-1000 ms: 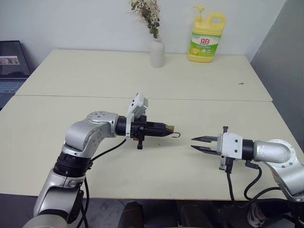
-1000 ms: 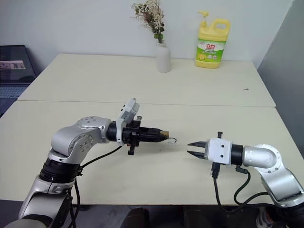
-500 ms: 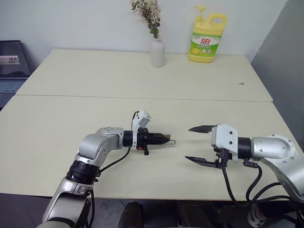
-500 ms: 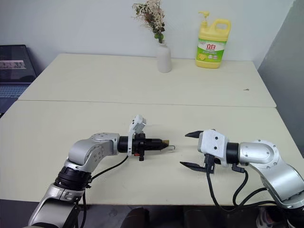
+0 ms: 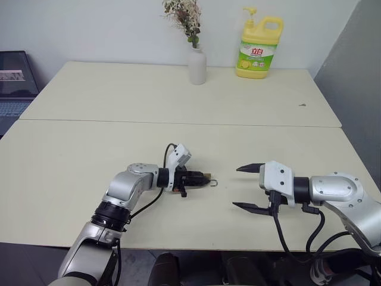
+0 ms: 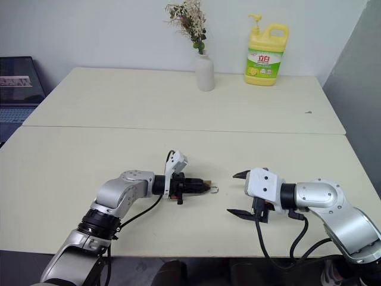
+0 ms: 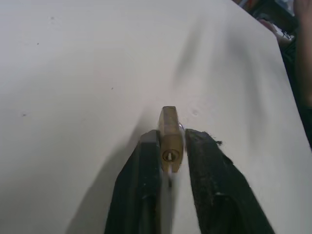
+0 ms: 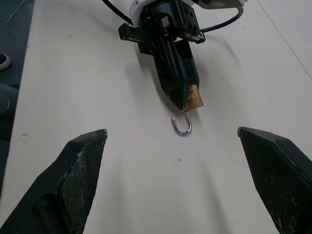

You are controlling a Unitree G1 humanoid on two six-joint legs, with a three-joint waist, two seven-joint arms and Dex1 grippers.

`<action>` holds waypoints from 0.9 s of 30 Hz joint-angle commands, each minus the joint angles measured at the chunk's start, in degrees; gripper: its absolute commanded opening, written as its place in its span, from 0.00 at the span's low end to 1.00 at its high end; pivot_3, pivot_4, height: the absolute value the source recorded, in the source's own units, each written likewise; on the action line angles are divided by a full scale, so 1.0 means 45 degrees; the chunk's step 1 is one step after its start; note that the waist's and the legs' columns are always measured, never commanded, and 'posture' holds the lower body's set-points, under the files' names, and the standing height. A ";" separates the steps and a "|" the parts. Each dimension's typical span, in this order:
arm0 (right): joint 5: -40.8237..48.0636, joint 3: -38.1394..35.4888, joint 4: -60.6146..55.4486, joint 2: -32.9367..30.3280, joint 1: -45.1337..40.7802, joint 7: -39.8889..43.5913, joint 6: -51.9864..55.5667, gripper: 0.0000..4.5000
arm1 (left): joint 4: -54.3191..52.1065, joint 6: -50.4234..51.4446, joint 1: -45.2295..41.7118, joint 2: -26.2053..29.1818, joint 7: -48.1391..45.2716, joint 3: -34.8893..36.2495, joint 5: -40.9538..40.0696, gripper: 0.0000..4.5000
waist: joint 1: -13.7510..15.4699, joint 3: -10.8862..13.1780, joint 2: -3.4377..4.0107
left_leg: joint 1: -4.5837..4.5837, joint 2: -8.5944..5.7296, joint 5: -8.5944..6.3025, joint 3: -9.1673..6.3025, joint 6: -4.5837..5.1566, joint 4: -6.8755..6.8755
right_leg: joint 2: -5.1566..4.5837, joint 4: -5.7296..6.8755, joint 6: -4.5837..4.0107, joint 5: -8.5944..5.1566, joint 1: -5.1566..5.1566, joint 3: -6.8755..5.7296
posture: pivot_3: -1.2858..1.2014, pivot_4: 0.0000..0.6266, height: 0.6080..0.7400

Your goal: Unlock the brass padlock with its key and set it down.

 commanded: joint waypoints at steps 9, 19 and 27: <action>-0.0108 -0.0772 -0.0290 -0.0481 0.0854 0.0129 -0.0501 1.00 | 0.0097 -0.2251 -0.0124 0.0497 -0.0662 0.0600 0.0603 0.87 | -0.0026 0.0000 -0.0001 | 0.0005 0.0001 0.0000 0.0004 0.0000 0.0000 | 0.0000 0.0002 0.0004 -0.0001 0.0001 0.0004 | 0.52 0.24 1.00; -0.0213 -0.1125 0.0506 -0.0345 0.1036 0.0119 -0.1000 1.00 | -0.4366 -0.4101 0.2687 0.4323 -0.0865 0.2693 0.0961 0.87 | -0.0065 0.0001 0.0001 | 0.0005 0.0013 -0.0001 0.0018 -0.0001 -0.0013 | -0.0005 -0.0011 0.0003 -0.0004 -0.0005 0.0005 | 0.52 0.24 1.00; 0.0012 -0.1139 0.1389 -0.0122 0.0551 0.0607 -0.1459 1.00 | -0.6882 -0.2885 0.5136 0.5390 -0.0622 0.4256 -0.0172 0.87 | -0.0014 0.0002 0.0001 | 0.0007 0.0016 -0.0001 0.0039 -0.0001 -0.0012 | -0.0015 -0.0014 0.0004 -0.0005 -0.0007 0.0003 | 0.52 0.24 1.00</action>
